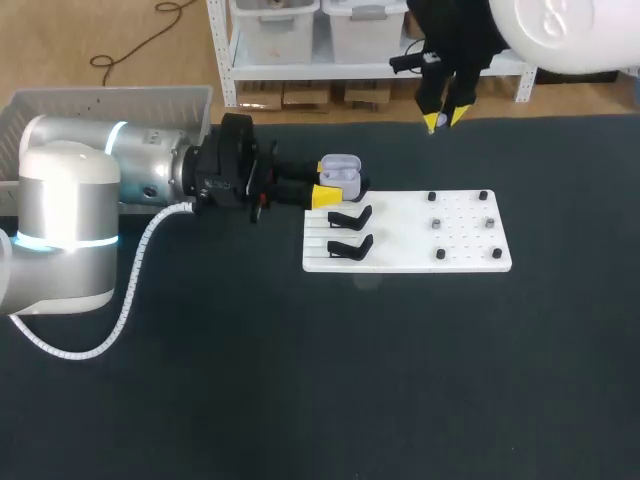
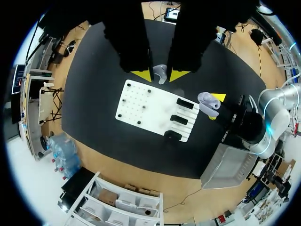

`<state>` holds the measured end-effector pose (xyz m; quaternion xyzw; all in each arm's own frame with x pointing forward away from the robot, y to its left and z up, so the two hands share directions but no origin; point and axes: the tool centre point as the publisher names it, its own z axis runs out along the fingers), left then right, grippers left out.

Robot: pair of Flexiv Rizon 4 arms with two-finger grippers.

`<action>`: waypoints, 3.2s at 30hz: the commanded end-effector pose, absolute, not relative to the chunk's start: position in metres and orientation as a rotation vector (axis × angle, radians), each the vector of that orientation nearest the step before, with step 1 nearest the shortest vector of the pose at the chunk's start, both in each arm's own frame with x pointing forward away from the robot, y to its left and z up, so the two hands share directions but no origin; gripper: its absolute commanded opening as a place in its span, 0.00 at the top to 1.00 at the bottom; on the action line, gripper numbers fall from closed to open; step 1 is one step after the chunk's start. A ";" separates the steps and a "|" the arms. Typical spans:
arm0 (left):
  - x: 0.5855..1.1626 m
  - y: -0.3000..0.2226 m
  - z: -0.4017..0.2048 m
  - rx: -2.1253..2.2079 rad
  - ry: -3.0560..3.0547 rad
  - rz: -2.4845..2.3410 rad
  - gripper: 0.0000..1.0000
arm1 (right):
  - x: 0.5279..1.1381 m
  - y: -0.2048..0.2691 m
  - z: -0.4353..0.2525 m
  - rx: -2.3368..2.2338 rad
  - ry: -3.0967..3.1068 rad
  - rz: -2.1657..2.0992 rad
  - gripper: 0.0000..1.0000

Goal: Pick up each earbud case from the left stands, insert the matching earbuds, close the lid, and place the case in the box.

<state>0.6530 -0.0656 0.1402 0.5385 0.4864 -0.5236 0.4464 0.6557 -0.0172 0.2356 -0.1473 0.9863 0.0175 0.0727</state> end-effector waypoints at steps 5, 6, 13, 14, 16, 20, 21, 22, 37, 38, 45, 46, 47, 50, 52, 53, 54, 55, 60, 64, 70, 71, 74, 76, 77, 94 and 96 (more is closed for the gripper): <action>0.654 -0.066 0.140 1.336 1.204 -1.298 1.00 | 0.656 -0.017 0.235 -0.441 2.963 0.051 1.00; 0.654 -0.066 0.140 1.336 1.204 -1.298 1.00 | 0.656 -0.017 0.235 -0.441 2.963 0.051 1.00; 0.654 -0.066 0.140 1.336 1.204 -1.298 1.00 | 0.646 0.013 0.260 -0.477 2.906 -0.025 1.00; 0.654 -0.066 0.140 1.336 1.204 -1.298 1.00 | 0.643 0.016 0.262 -0.476 2.904 -0.036 1.00; 0.654 -0.066 0.140 1.336 1.204 -1.298 1.00 | 0.640 0.023 0.266 -0.476 2.905 -0.050 1.00; 0.654 -0.066 0.140 1.336 1.204 -1.298 1.00 | 0.634 0.035 0.266 -0.469 2.917 -0.048 1.00; 0.654 -0.066 0.140 1.336 1.204 -1.298 1.00 | 0.633 0.038 0.264 -0.469 2.924 -0.032 1.00; 0.654 -0.066 0.140 1.336 1.204 -1.298 1.00 | 0.631 0.041 0.263 -0.470 2.926 -0.025 1.00; 0.654 -0.066 0.140 1.336 1.204 -1.298 1.00 | 0.625 0.083 0.241 -0.544 2.940 0.118 1.00; 0.654 -0.066 0.140 1.336 1.204 -1.298 1.00 | 0.625 0.086 0.239 -0.550 2.941 0.121 1.00; 0.654 -0.066 0.140 1.336 1.204 -1.298 1.00 | 0.626 0.098 0.225 -0.568 2.949 0.121 1.00; 0.654 -0.066 0.140 1.336 1.204 -1.298 1.00 | 0.627 0.099 0.222 -0.569 2.950 0.122 1.00; 0.654 -0.066 0.140 1.336 1.204 -1.298 1.00 | 0.628 0.099 0.220 -0.569 2.953 0.124 1.00; 0.654 -0.066 0.140 1.336 1.204 -1.298 1.00 | 0.630 0.100 0.215 -0.567 2.961 0.132 1.00; 0.654 -0.066 0.140 1.336 1.204 -1.298 1.00 | 0.631 0.101 0.211 -0.569 2.967 0.137 1.00; 0.654 -0.066 0.140 1.336 1.204 -1.298 1.00 | 0.631 0.102 0.209 -0.575 2.970 0.140 1.00; 0.654 -0.066 0.140 1.336 1.204 -1.298 1.00 | 0.632 0.103 0.207 -0.578 2.972 0.142 1.00; 0.654 -0.066 0.140 1.336 1.204 -1.298 1.00 | 0.632 0.104 0.205 -0.581 2.975 0.141 1.00; 0.654 -0.066 0.140 1.336 1.204 -1.298 1.00 | 0.635 0.104 0.198 -0.592 2.983 0.140 1.00; 0.654 -0.066 0.140 1.336 1.204 -1.298 1.00 | 0.638 0.102 0.195 -0.594 2.992 0.141 1.00; 0.654 -0.066 0.140 1.336 1.204 -1.298 1.00 | 0.640 0.101 0.190 -0.596 3.007 0.153 1.00; 0.654 -0.066 0.140 1.336 1.204 -1.298 1.00 | 0.641 0.101 0.189 -0.596 3.012 0.160 1.00; 0.654 -0.066 0.140 1.336 1.204 -1.298 1.00 | 0.642 0.101 0.188 -0.594 3.014 0.166 1.00; 0.654 -0.066 0.140 1.336 1.204 -1.298 1.00 | 0.642 0.101 0.187 -0.591 3.016 0.160 1.00; 0.654 -0.066 0.140 1.336 1.204 -1.298 1.00 | 0.642 0.101 0.187 -0.592 3.016 0.157 1.00; 0.654 -0.066 0.140 1.336 1.204 -1.298 1.00 | 0.646 0.100 0.182 -0.588 3.027 0.166 1.00; 0.654 -0.066 0.140 1.336 1.204 -1.298 1.00 | 0.646 0.100 0.182 -0.587 3.029 0.167 1.00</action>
